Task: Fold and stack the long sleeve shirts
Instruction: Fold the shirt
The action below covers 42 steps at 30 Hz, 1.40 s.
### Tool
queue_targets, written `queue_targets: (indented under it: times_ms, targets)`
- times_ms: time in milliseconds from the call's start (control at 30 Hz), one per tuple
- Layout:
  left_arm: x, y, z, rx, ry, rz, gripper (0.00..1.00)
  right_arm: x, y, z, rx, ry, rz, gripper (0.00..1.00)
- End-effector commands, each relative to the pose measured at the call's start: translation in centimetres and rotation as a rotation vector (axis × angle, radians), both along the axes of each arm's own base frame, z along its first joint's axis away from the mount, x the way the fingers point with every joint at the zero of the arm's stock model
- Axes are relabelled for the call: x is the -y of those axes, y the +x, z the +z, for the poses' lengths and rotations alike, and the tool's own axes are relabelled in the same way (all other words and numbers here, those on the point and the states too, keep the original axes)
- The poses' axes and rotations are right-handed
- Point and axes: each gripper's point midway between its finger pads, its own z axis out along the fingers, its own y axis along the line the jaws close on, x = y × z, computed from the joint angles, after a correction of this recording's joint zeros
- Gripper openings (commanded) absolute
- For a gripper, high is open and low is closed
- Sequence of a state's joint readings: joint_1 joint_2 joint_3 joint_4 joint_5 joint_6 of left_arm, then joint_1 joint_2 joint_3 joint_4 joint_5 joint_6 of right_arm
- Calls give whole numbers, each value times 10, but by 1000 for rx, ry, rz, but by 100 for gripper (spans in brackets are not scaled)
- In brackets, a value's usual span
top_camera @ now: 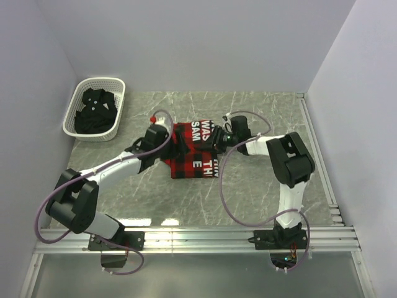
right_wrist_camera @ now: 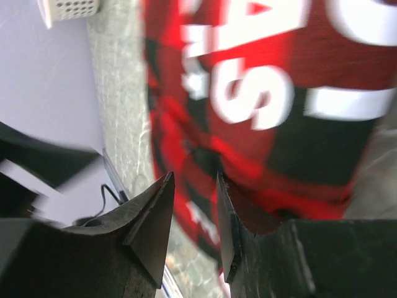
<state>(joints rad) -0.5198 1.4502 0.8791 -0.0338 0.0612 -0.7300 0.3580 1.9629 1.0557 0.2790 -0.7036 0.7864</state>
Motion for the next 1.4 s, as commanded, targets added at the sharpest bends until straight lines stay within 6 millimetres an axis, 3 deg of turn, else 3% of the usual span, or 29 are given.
queue_targets:
  times_ms: [0,100,267,300,367,400,433,500,533,600,633,700,733,933,1000,1233,1367]
  targets:
    - [-9,-24,-23,-80,-9,7,82,5,9,-12,1,55,-43,41]
    - [-11,-32,-32,-101,-8,-3,82,8,6,-15,-13,64,-31,41]
    - [-10,-36,-46,-140,6,-12,81,4,23,48,112,105,-18,41]
    - [-12,-37,-50,-150,18,-7,81,2,35,65,142,106,-27,41]
    - [-15,-36,-56,-159,35,-1,81,0,48,74,161,104,-36,41]
    - [-14,-36,-57,-161,37,-2,81,-2,63,89,200,109,-48,41]
    - [-14,-37,-59,-168,41,-4,81,-3,71,80,183,101,-58,41]
    - [-14,-36,-59,-170,41,-4,81,-5,89,85,199,119,-79,41]
    - [-14,-37,-62,-180,44,-4,81,-6,95,67,167,114,-88,41]
    - [-14,-37,-63,-183,46,-5,81,-2,110,60,151,132,-122,41]
    - [-14,-38,-63,-184,47,-5,81,-2,113,41,116,130,-132,41]
    - [-15,-38,-63,-186,47,-1,81,2,120,30,91,150,-157,41]
    - [-16,-38,-64,-186,53,3,81,4,121,15,62,145,-168,41]
    - [-19,-39,-66,-184,61,10,80,24,126,-15,0,150,-217,41]
    - [-20,-40,-66,-187,63,12,80,28,126,-14,4,152,-209,41]
    - [-24,-39,-54,-155,63,29,80,48,136,26,136,42,-190,42]
    - [-24,-39,-54,-158,59,34,80,44,145,36,151,56,-163,42]
